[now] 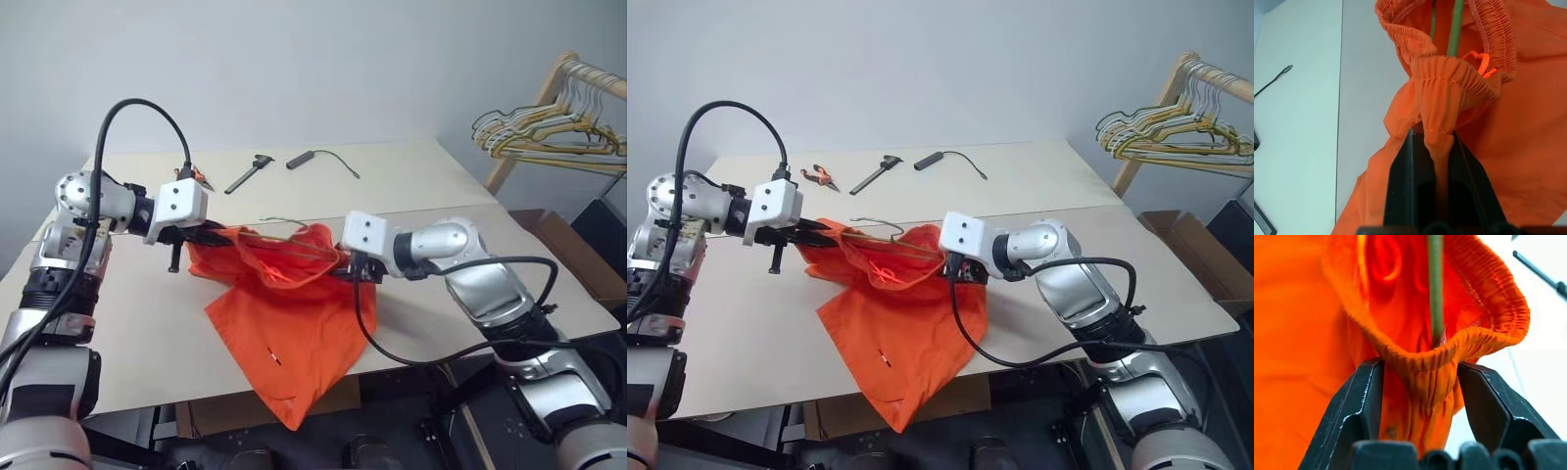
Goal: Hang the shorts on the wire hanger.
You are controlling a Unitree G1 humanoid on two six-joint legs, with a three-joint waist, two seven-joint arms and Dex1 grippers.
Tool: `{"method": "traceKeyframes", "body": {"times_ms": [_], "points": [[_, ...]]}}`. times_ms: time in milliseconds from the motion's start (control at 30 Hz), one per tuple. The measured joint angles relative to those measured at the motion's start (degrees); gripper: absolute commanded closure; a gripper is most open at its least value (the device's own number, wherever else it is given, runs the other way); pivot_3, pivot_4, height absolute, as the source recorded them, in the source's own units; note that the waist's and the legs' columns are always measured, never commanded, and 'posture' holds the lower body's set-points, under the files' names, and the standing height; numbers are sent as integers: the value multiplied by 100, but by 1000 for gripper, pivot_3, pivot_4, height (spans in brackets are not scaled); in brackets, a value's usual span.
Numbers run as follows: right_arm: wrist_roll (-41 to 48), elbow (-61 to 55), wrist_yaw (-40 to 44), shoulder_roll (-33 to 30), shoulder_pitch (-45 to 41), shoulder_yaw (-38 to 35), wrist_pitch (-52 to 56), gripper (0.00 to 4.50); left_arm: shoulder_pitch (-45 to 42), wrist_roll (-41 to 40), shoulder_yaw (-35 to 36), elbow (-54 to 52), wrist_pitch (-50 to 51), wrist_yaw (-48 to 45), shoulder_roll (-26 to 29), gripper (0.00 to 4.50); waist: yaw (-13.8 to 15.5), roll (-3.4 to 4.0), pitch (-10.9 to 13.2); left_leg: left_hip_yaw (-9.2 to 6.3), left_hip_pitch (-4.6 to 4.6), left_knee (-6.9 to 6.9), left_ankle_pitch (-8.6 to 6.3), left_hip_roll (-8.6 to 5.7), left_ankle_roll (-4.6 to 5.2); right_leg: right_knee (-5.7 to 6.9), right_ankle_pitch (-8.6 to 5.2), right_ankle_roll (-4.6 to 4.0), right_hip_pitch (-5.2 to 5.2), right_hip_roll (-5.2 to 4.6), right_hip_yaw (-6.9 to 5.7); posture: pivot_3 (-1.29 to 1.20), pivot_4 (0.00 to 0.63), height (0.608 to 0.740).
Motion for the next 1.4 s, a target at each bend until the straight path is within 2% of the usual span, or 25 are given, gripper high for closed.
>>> {"method": "traceKeyframes", "body": {"times_ms": [33,133,300,367,467,500,567,733,900,933,1067,1167,1267,1400], "points": [[95,35,-16,34,0,-74,77,1730,13,-14,1,-2,2,0,-5,4500,0,0,0,0,0,0,0,0,0,-1,0,0,0,0,0,7,0,740],[314,88,-7,59,0,-232,185,2328,33,-98,12,-2,22,-4,-16,4500,0,0,0,-1,-3,0,0,0,0,-3,0,0,0,-1,-1,6,0,740],[342,96,-6,85,83,-229,174,4017,33,-215,36,-74,125,-80,-28,4500,0,0,0,-2,-3,0,0,0,0,-2,0,0,0,-1,-2,8,0,740],[391,106,-2,92,151,-223,133,4451,33,-238,63,-88,152,-95,-29,4500,-3,0,0,-2,-3,0,0,0,0,-2,0,0,0,-1,-2,6,0,740],[428,142,-16,111,191,-222,44,4451,33,-284,100,-85,170,-139,-29,4500,-7,0,0,-2,-3,1,0,0,0,-2,0,0,0,-1,-2,5,0,740],[434,143,-21,111,194,-222,21,4451,33,-322,137,-75,169,-144,-38,3942,-12,0,0,-2,-3,0,0,0,0,-2,0,0,0,-1,-2,3,0,740],[458,144,-44,117,214,-223,-5,4451,31,-418,249,-47,175,-86,-113,3439,-13,0,0,-2,-3,0,0,0,0,-2,0,0,0,-1,-1,2,0,740],[542,146,-171,114,248,-280,26,4451,17,-407,345,301,130,269,-244,1812,-13,0,0,-3,-2,2,0,0,0,-1,0,0,0,-1,-1,-8,0,740],[750,-10,-272,-41,412,-652,282,4452,-81,-506,718,631,128,598,-286,175,-22,0,0,-4,-7,1,0,0,0,-7,0,1,0,-1,-3,-20,0,740],[796,-88,-276,-98,494,-739,355,4452,-81,-523,832,662,101,696,-273,17,-19,0,0,-5,-8,1,-1,0,1,-7,0,1,0,-2,-3,-21,0,740],[1006,-325,-447,-315,738,-1099,836,4452,-83,-633,1187,721,124,1169,-280,0,-20,0,0,-4,-8,4,-1,0,1,-5,0,1,0,-4,-5,-40,0,740],[1156,-528,-780,-346,768,-1393,1550,4452,-58,-909,1557,548,273,1544,-503,0,-25,-1,0,-6,-6,5,0,0,0,0,0,0,1,-5,-5,-60,0,740],[1224,-588,-1377,-69,620,-1739,2612,4452,161,-1493,1843,38,630,1635,-822,0,-83,0,-1,-4,-4,7,0,1,0,5,1,0,2,-6,-3,-77,0,740],[1136,-690,-2334,334,421,-2130,3981,4452,768,-2658,2096,-1021,1412,1320,-1159,0,-205,0,-1,-8,-11,5,-1,3,-1,2,1,-1,-3,-5,-2,-91,0,740]]}}
